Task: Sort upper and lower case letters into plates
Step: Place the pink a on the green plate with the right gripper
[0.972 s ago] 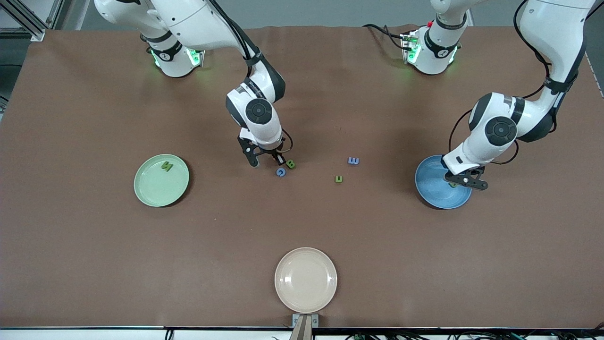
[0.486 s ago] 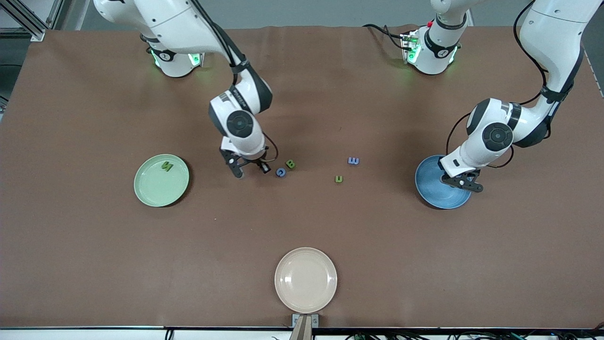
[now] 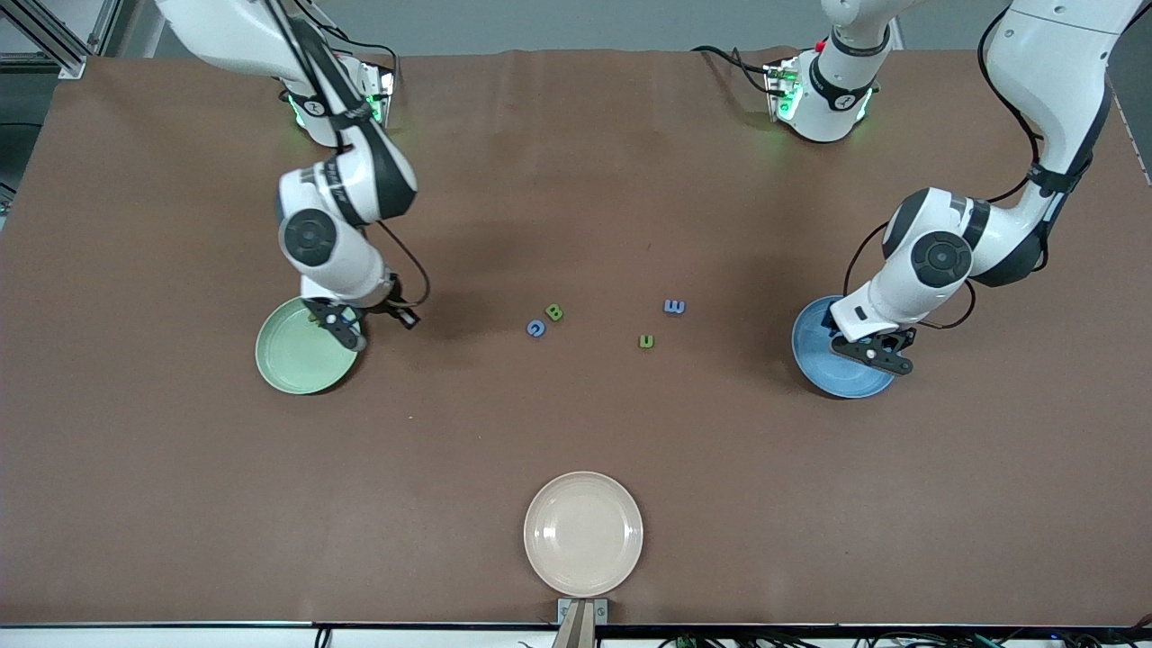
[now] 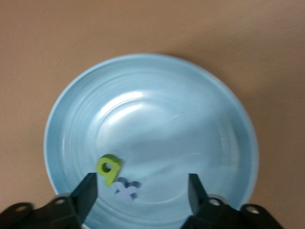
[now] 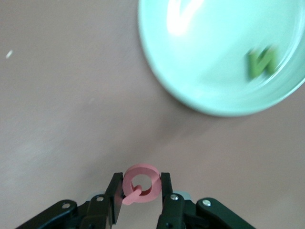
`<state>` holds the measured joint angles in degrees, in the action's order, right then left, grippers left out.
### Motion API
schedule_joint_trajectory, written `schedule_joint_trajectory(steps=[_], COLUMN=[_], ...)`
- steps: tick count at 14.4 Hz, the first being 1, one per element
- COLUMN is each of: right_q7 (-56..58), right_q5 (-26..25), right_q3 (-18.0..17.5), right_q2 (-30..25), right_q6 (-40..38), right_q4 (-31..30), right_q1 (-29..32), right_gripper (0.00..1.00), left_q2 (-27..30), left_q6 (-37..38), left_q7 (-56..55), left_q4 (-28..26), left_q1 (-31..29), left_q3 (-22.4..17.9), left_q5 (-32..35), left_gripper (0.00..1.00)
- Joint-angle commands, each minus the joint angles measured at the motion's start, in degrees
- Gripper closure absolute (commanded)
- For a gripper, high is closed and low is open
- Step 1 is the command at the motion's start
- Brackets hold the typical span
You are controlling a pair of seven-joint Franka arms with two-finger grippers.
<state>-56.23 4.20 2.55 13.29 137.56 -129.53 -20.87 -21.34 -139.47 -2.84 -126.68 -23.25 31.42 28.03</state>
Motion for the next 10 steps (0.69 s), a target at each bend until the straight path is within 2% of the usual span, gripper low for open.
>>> schedule_joint_trajectory(steps=[1, 4, 5, 10], right_q7=[9.3, 12.9, 14.6, 16.2], right_q5=[-1.7, -1.7, -1.7, -1.7], right_q3=[-1.1, -1.2, -1.2, -1.2], right_q2=[-4.6, -4.0, -3.6, 1.2], right_q6=[0.9, 4.9, 5.6, 11.9], right_q4=[-5.4, -7.8, -7.8, -7.6], right_q1=[7.0, 10.1, 11.4, 12.9], right_gripper=[1.00, 1.00, 1.00, 0.99], left_q2=[1.4, -0.2, -1.3, -7.1], left_q6=[4.2, 4.2, 4.2, 4.2], left_q7=[-2.7, -16.2, -20.8, -39.8], left_q4=[2.3, 4.7, 5.6, 10.3], left_q1=[-0.4, 1.1, 2.8, 13.1], left_q3=[5.0, 10.7, 11.4, 11.3], left_q5=[0.2, 0.2, 0.2, 0.4], left_gripper=[0.00, 0.00, 0.00, 0.00])
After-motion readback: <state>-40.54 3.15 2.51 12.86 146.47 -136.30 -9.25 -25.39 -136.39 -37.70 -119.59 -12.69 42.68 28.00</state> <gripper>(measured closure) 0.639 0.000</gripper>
